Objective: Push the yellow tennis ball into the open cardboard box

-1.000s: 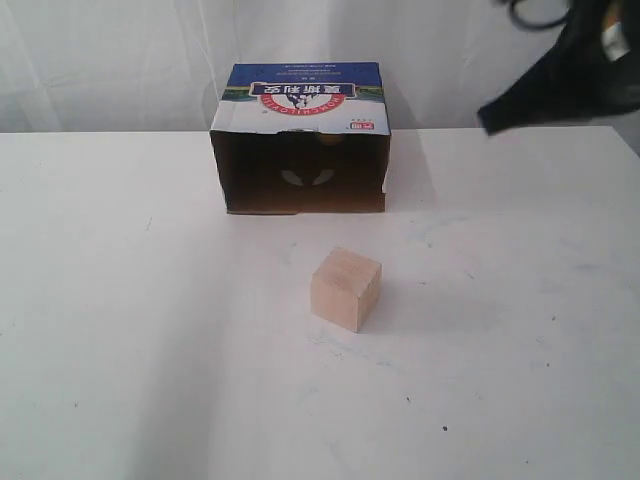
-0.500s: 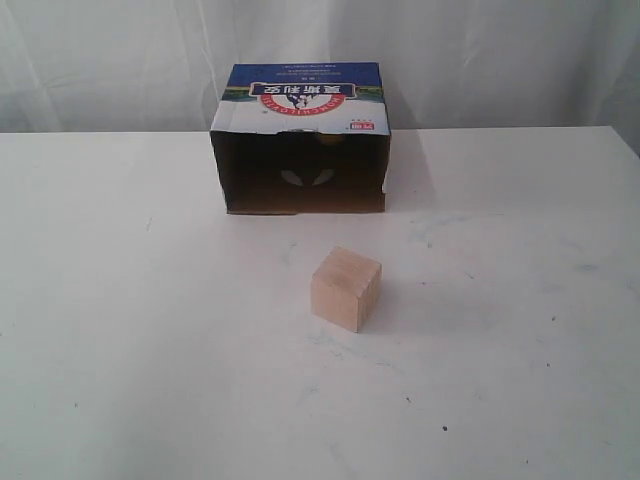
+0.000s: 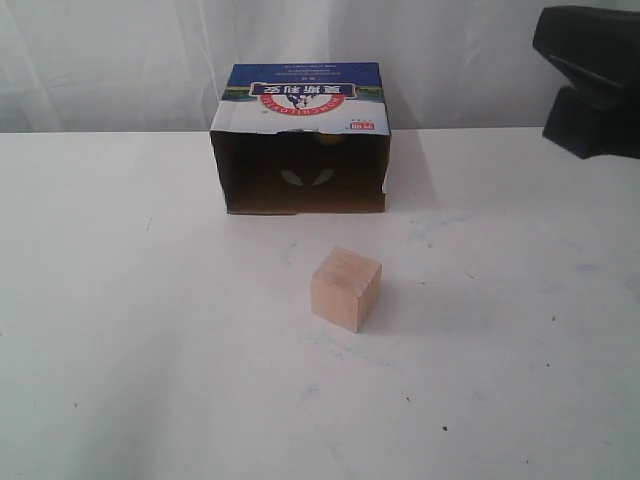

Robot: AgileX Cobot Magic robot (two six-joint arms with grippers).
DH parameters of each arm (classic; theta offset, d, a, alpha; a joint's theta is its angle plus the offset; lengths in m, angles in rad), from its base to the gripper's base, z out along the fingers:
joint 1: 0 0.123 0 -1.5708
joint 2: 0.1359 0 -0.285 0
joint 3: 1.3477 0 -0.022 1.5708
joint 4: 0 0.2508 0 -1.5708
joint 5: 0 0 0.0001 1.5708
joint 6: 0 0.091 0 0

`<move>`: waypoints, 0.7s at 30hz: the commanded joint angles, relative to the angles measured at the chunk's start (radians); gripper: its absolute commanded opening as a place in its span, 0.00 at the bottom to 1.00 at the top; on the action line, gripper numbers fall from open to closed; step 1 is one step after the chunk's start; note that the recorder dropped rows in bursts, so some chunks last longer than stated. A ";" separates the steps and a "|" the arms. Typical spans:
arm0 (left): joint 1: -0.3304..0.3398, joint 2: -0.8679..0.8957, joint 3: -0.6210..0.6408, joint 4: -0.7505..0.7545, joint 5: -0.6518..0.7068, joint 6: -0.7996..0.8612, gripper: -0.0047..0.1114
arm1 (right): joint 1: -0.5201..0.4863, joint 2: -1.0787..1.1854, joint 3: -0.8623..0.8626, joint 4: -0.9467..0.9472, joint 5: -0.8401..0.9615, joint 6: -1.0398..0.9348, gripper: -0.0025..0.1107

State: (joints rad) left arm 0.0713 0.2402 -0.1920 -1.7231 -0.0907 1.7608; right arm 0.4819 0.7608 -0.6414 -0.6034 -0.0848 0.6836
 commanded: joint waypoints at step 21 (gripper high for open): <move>0.001 -0.007 0.005 -0.021 -0.019 -0.004 0.04 | -0.563 -0.525 0.086 0.001 0.093 -0.184 0.02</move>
State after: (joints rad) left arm 0.0713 0.2402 -0.1920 -1.7231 -0.1130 1.7608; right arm -0.0657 0.2622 -0.5704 -0.6049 -0.0108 0.4936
